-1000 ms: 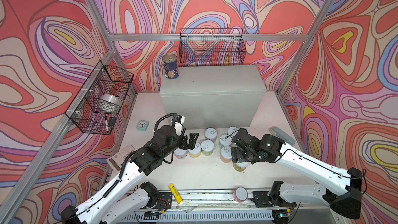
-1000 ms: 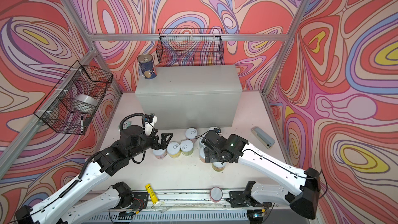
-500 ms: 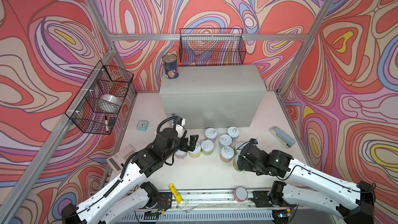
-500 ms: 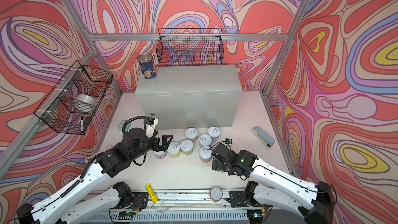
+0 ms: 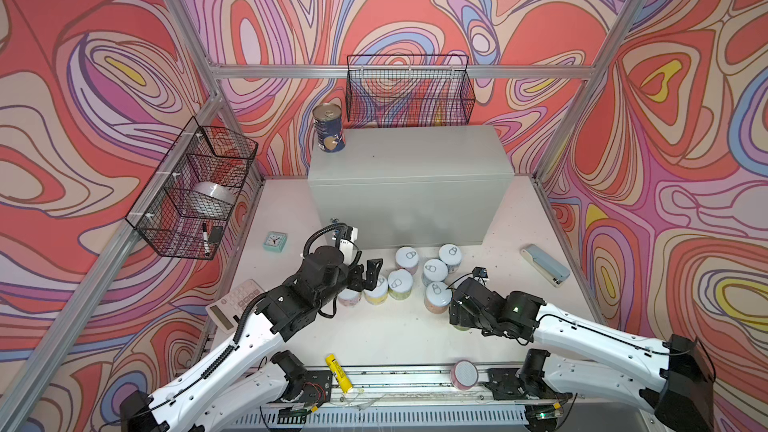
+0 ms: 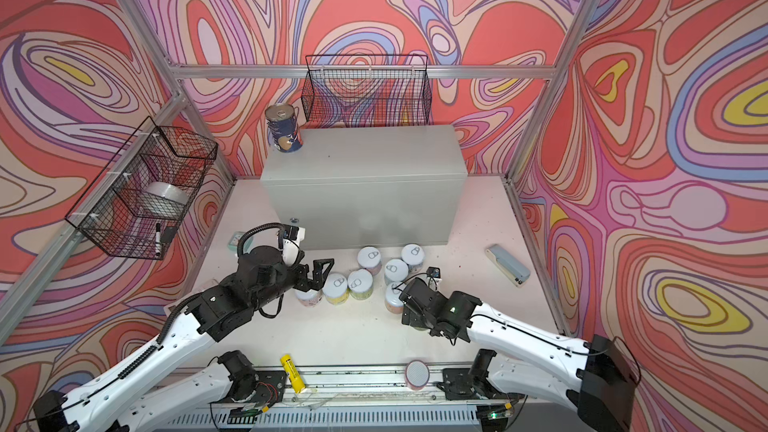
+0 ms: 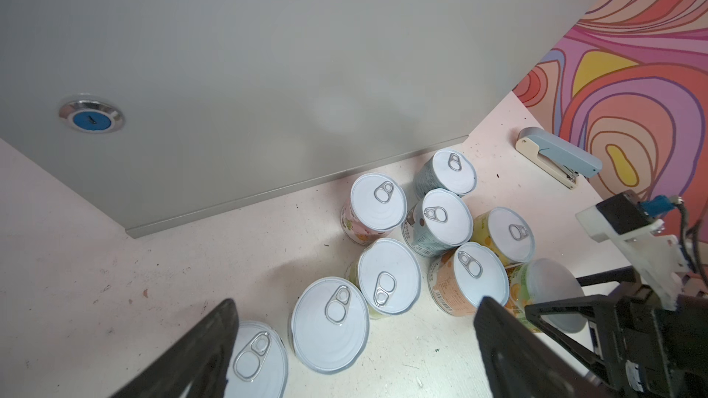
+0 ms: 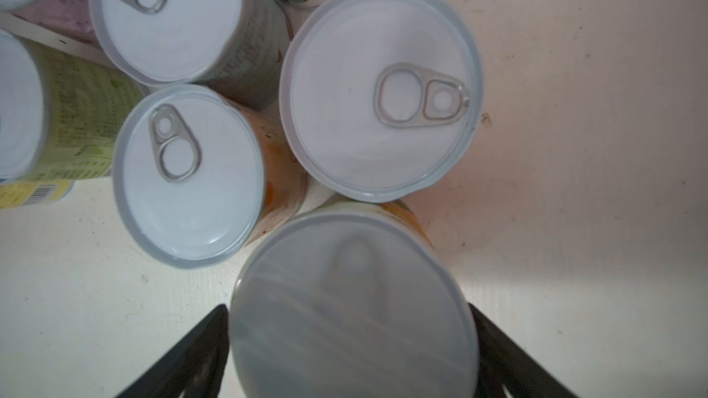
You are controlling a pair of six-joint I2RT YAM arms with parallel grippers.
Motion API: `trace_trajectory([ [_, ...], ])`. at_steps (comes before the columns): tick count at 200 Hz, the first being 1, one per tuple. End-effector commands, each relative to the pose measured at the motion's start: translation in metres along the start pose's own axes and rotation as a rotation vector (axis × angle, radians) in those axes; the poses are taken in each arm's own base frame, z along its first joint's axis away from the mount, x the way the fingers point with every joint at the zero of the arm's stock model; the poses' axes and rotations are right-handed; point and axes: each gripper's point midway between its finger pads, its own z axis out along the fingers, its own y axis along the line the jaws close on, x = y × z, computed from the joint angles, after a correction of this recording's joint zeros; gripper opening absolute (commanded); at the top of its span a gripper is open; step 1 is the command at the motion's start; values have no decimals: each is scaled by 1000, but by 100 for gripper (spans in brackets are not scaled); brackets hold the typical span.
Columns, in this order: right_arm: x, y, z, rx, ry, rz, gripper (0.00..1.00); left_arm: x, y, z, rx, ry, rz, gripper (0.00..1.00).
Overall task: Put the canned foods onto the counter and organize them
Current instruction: 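Close the right gripper on the tall green-and-orange can nearest it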
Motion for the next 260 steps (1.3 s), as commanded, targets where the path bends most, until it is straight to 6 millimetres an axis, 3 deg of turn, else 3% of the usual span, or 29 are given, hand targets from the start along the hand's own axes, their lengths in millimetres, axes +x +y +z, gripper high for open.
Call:
trace_trajectory([
  [1,2,-7,12,21,-30,-11,93,-2,2,3,-15,-17,22,98],
  [64,1,-24,21,33,-107,30,85,2,0,12,-11,0,18,97],
  [128,-9,-31,22,122,-145,43,90,10,3,19,-25,29,23,96],
  [211,-25,-23,33,145,-220,58,86,5,1,32,-31,17,104,97],
  [244,-24,-24,35,150,-217,64,73,5,0,36,-29,25,119,97],
  [253,-22,-22,35,139,-210,62,64,5,0,37,-33,24,120,97],
  [260,-21,-22,34,130,-203,62,50,4,1,37,-34,22,119,97],
])
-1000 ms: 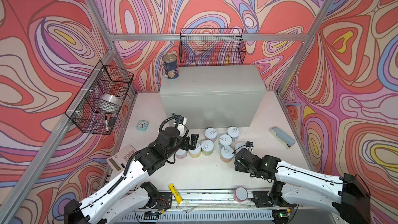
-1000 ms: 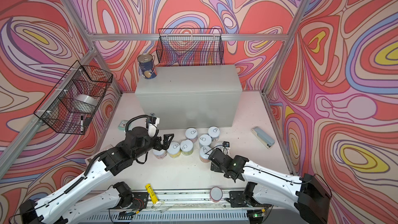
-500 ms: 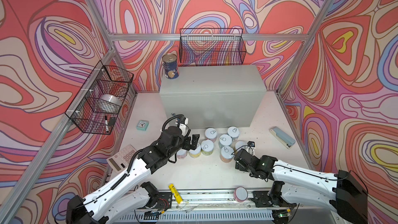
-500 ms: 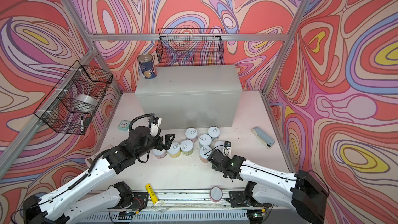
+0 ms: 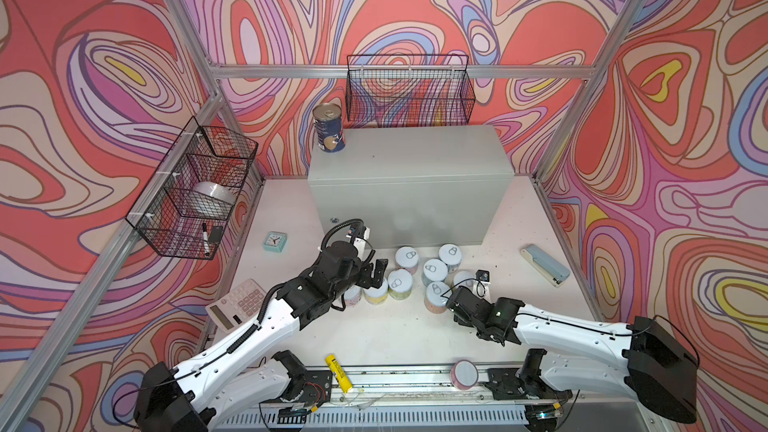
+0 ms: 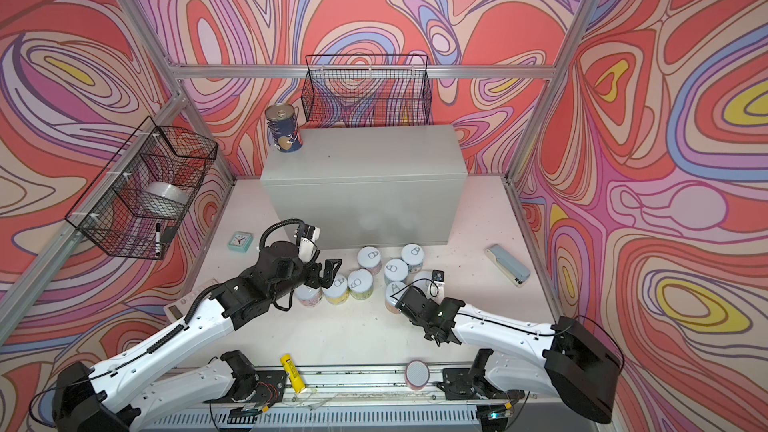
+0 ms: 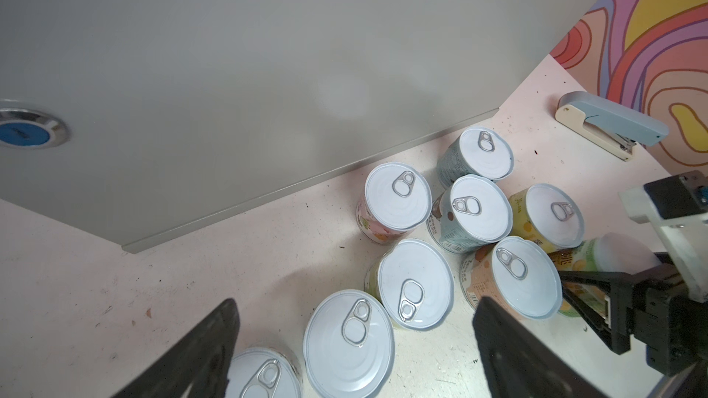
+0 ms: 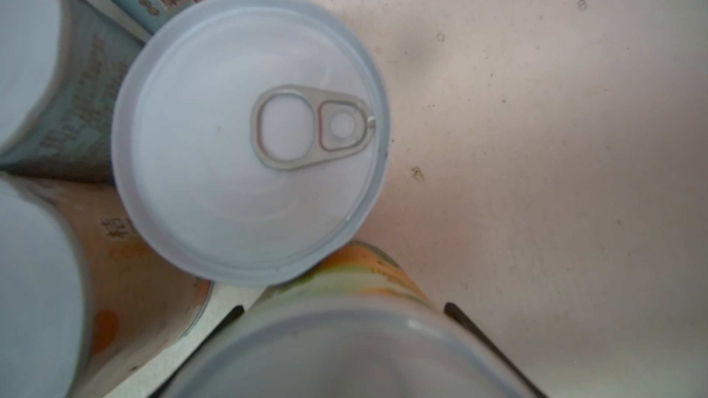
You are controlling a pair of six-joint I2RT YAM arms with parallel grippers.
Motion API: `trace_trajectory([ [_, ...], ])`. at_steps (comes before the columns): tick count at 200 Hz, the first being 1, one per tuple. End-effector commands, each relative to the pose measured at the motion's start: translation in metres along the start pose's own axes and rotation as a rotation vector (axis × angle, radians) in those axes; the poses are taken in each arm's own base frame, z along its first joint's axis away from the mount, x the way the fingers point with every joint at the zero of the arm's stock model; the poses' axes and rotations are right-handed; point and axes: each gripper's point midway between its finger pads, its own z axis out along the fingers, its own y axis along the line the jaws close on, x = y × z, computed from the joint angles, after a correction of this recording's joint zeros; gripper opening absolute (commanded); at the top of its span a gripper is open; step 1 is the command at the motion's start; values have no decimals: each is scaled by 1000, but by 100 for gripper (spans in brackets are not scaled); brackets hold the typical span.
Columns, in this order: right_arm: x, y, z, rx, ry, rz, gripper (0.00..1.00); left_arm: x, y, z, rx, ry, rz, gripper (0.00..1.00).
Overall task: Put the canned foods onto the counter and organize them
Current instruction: 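Close the right gripper on the tall green-and-orange can nearest it, then lift the green-and-orange can over the cabinet with the right gripper while the left arm rises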
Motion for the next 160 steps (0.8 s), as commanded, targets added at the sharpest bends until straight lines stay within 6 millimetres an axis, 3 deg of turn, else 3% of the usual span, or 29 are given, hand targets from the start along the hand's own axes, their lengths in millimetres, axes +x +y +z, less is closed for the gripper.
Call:
trace_trajectory([
  [1,-8,9,-4,-39,-27,41,48,-13,-3,-1,3,-43,16,97],
  [23,-7,6,-10,-36,-16,40,0,-13,-4,-1,9,-41,2,97],
  [53,-21,8,-38,-50,-28,35,0,-17,-6,-9,25,-57,-27,96],
  [78,-46,27,-80,-134,-41,2,0,-20,-3,-27,16,-58,-51,96],
  [120,-125,86,-171,-326,-155,-113,0,-36,27,-77,-132,-102,-101,94],
  [160,-196,140,-231,-394,-290,-272,0,-75,52,-113,-222,-155,-144,96],
])
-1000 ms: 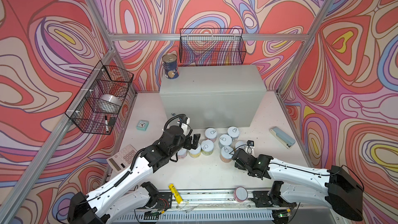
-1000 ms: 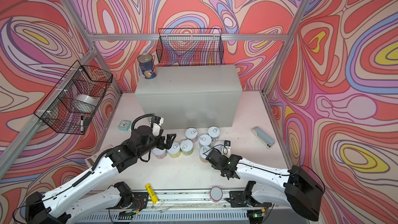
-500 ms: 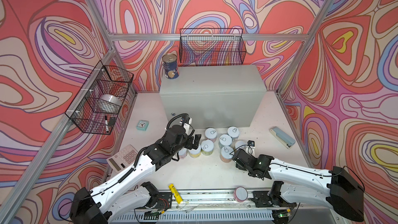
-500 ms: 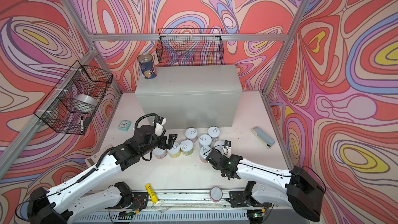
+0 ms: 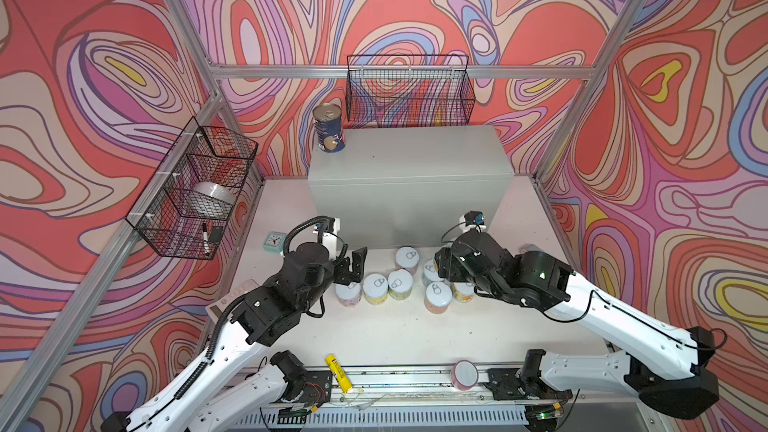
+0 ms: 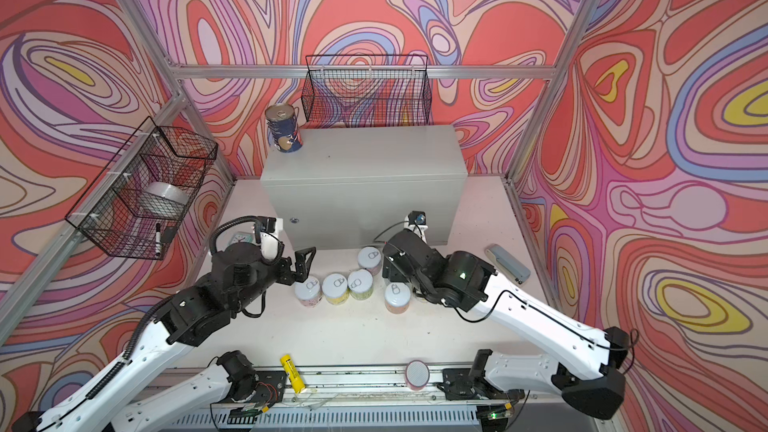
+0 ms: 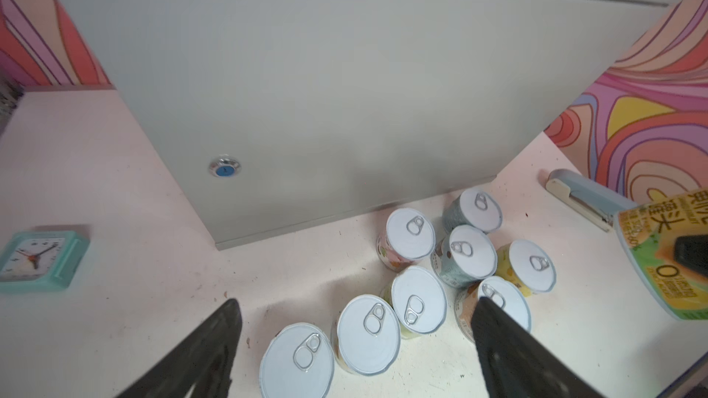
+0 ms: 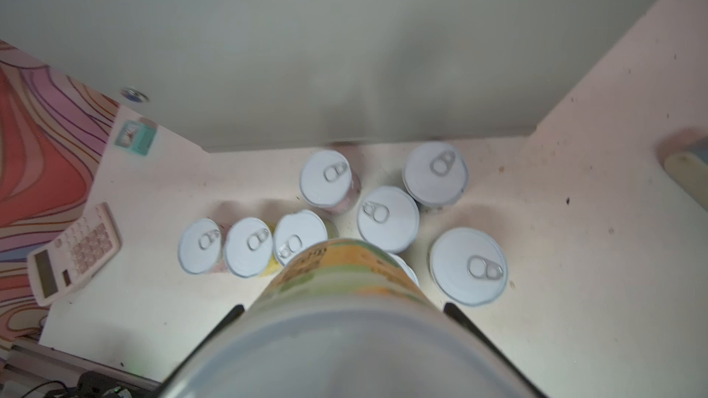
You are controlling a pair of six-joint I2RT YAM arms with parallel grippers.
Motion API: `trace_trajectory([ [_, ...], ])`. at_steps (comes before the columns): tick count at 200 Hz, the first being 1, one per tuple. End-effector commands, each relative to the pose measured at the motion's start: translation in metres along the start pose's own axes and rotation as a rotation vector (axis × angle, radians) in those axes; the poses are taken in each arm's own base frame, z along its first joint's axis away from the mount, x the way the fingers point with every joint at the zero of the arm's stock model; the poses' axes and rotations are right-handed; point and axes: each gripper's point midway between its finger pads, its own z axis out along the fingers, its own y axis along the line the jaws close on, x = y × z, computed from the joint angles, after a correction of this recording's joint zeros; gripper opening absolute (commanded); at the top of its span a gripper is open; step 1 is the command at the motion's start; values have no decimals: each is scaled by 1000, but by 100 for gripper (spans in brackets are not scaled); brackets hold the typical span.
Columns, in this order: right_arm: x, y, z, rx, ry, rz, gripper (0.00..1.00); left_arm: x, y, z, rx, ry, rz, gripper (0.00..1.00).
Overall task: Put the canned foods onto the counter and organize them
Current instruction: 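Lift the green-and-orange can over the cabinet with the right gripper while the left arm rises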
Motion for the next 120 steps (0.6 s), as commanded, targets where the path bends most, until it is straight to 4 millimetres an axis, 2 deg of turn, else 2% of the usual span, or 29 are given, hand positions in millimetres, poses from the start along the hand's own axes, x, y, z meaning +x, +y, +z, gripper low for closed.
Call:
trace_trajectory([
  [1,-46,29,-12,-31,-75,-174,0,-17,27,-13,-110,15,-32,96],
  [36,-105,84,-28,-172,-119,-282,0,-53,27,-17,-58,33,-70,97],
  [55,-141,100,-40,-209,-169,-329,0,-66,24,-15,-42,45,-76,97],
  [83,-178,100,-27,-200,-200,-373,0,-79,27,-6,-64,-23,-90,95],
  [109,-205,86,-9,-227,-246,-315,0,-81,30,4,-91,-13,-75,95],
  [120,-216,82,-10,-200,-298,-308,0,-81,30,7,-86,-19,-74,95],
])
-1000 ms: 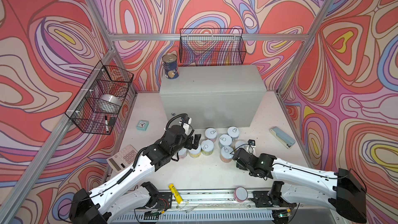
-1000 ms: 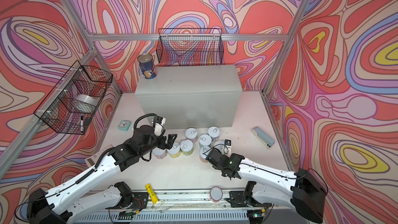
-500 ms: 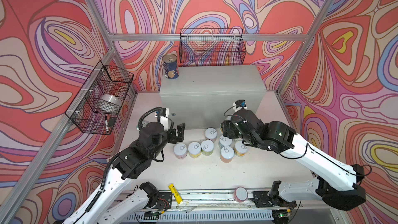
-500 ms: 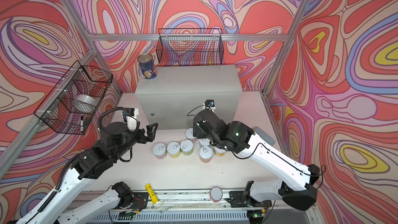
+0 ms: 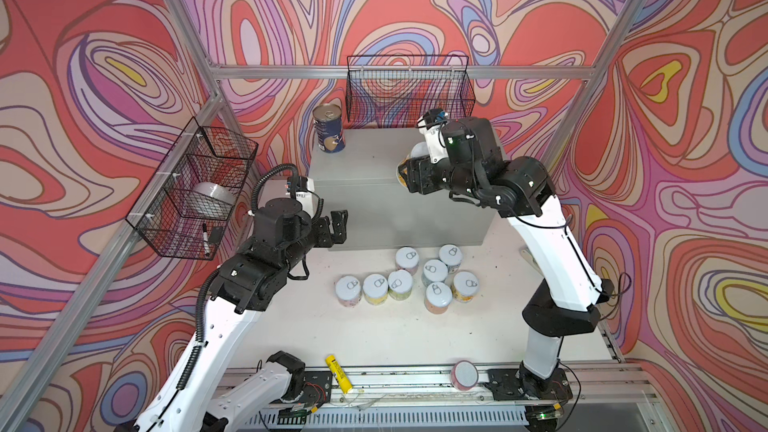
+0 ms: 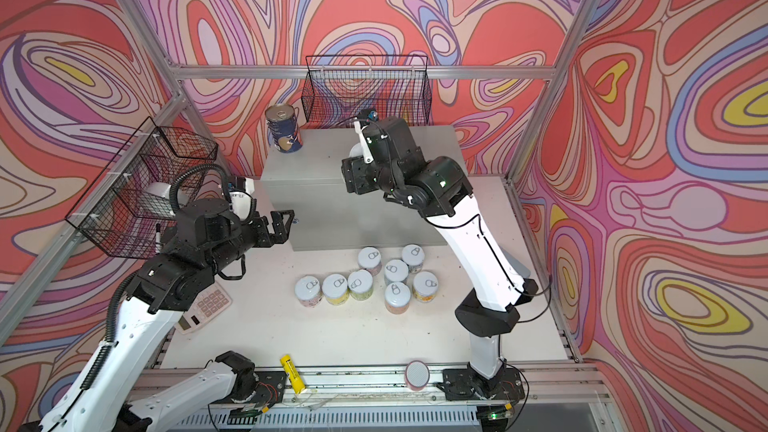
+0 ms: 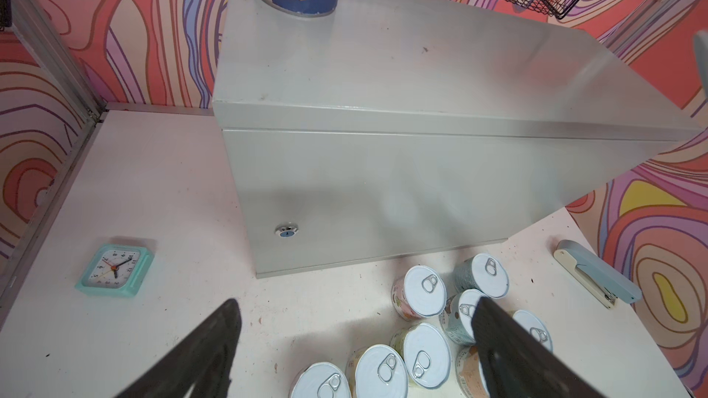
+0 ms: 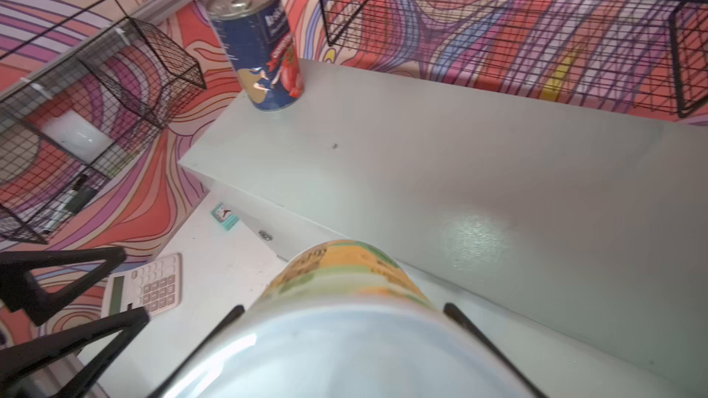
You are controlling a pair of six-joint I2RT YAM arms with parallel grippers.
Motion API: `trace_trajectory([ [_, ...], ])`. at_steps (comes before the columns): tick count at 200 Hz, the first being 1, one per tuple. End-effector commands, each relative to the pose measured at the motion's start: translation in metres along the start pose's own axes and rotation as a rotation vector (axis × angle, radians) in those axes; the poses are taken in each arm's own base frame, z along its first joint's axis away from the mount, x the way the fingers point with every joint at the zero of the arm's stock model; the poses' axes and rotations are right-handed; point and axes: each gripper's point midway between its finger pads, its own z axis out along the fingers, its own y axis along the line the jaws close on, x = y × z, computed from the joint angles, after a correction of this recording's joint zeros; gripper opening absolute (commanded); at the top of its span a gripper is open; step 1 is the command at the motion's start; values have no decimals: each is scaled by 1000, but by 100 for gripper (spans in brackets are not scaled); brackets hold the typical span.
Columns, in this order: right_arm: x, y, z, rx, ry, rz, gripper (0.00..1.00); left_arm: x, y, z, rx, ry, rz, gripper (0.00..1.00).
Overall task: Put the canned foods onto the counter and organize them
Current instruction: 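Lift the green-and-orange can over the cabinet with the right gripper while the left arm rises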
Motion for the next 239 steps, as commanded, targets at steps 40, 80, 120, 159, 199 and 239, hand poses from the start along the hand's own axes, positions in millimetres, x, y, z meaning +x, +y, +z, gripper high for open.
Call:
trace_trajectory([
  [40,-56,-19,-13,60,-221,-56,0,-2,2,11,-15,-11,16,94],
  [80,-49,-26,16,52,-172,-46,0,7,3,23,-20,16,14,94],
  [120,-46,-32,36,35,-150,-25,0,8,2,28,-18,32,24,94],
  [159,-43,-42,53,55,-133,0,0,8,3,29,-26,27,30,93],
  [199,-39,-44,63,56,-119,18,0,16,6,34,-29,38,18,93],
  [239,-38,-50,66,68,-115,33,0,19,6,39,-32,46,18,93],
])
